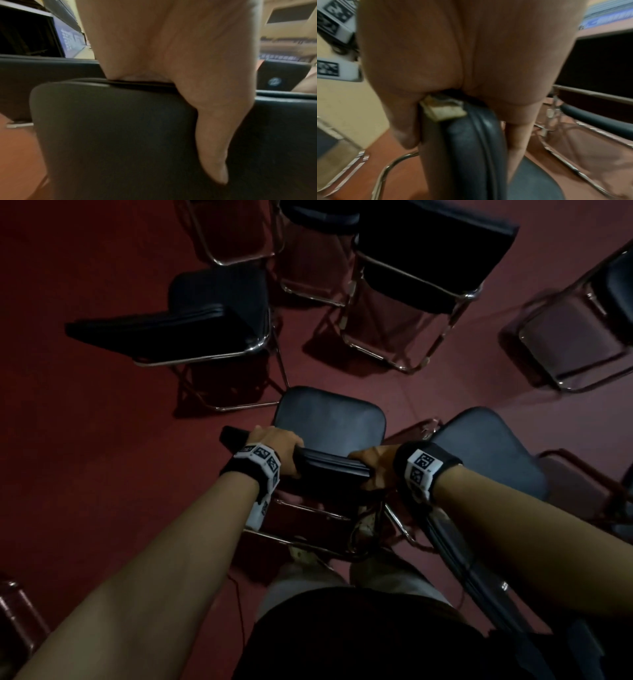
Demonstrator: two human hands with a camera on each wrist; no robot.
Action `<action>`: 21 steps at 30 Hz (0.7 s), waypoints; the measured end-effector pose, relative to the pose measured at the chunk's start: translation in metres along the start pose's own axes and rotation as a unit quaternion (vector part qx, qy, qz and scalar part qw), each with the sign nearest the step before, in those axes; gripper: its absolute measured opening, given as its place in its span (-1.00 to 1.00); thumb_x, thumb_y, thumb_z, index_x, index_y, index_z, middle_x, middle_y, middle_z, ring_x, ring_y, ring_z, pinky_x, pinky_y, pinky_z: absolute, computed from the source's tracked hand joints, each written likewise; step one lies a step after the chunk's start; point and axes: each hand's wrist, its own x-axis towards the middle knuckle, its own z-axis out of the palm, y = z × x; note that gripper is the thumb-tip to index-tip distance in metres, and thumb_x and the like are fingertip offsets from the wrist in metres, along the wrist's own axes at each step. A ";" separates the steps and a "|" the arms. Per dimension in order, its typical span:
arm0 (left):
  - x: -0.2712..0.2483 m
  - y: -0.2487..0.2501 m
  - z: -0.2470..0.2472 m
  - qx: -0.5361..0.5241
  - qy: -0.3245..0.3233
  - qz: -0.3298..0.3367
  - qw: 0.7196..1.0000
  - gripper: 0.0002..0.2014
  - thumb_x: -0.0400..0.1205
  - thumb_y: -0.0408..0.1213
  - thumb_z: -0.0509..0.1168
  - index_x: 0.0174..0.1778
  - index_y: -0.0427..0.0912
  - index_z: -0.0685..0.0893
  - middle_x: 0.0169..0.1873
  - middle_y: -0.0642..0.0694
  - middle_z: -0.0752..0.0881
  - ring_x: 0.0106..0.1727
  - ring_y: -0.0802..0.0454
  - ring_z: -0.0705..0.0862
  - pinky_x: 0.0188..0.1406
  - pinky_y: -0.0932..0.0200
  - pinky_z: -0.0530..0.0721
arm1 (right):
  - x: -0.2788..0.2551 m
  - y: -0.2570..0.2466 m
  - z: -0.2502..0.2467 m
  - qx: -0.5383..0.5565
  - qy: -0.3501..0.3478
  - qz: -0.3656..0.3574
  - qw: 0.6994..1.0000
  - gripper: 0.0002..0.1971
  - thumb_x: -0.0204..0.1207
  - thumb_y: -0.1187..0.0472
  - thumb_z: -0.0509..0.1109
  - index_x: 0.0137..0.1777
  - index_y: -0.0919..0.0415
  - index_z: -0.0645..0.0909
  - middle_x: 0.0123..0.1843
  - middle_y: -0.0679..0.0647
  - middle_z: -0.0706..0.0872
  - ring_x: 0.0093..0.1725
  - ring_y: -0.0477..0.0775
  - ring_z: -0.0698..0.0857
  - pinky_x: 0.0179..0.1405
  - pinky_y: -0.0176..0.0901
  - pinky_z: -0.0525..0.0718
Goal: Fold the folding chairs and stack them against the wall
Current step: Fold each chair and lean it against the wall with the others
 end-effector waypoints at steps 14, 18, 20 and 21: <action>0.089 -0.028 -0.045 -0.017 -0.037 0.076 0.996 -0.69 0.31 0.34 0.47 -0.24 0.24 0.70 -0.33 0.21 0.73 -0.22 0.14 0.69 -0.29 0.18 0.52 | 0.109 0.091 -0.072 0.450 -0.066 0.163 0.876 0.02 0.00 -0.74 0.28 0.33 -0.04 0.70 0.10 0.09 0.83 0.14 0.28 0.71 0.32 0.23 0.66; 0.127 -0.027 -0.056 -0.016 0.019 0.092 0.995 -0.50 0.26 0.53 0.42 -0.16 0.22 0.69 -0.28 0.21 0.71 -0.13 0.11 0.70 -0.10 0.12 0.62 | 0.160 0.136 -0.082 0.392 -0.050 0.174 0.902 -0.41 0.62 -0.24 0.33 0.45 0.21 0.56 0.25 0.14 0.77 0.31 0.31 0.71 0.41 0.33 0.60; 0.139 -0.024 -0.054 -0.033 0.049 0.079 0.995 -0.36 0.19 0.69 0.27 -0.18 0.22 0.69 -0.30 0.21 0.70 -0.15 0.14 0.68 -0.03 0.08 0.65 | 0.183 0.158 -0.077 0.357 -0.037 0.180 0.916 -0.51 0.69 -0.14 0.29 0.41 0.24 0.58 0.22 0.17 0.79 0.25 0.29 0.75 0.38 0.28 0.64; 0.141 -0.023 -0.052 -0.040 0.066 0.072 0.994 -0.31 0.17 0.74 0.19 -0.15 0.25 0.70 -0.29 0.22 0.70 -0.15 0.16 0.68 -0.02 0.09 0.62 | 0.193 0.170 -0.071 0.335 -0.034 0.185 0.923 -0.53 0.71 -0.09 0.29 0.39 0.28 0.59 0.23 0.21 0.78 0.19 0.28 0.76 0.35 0.23 0.66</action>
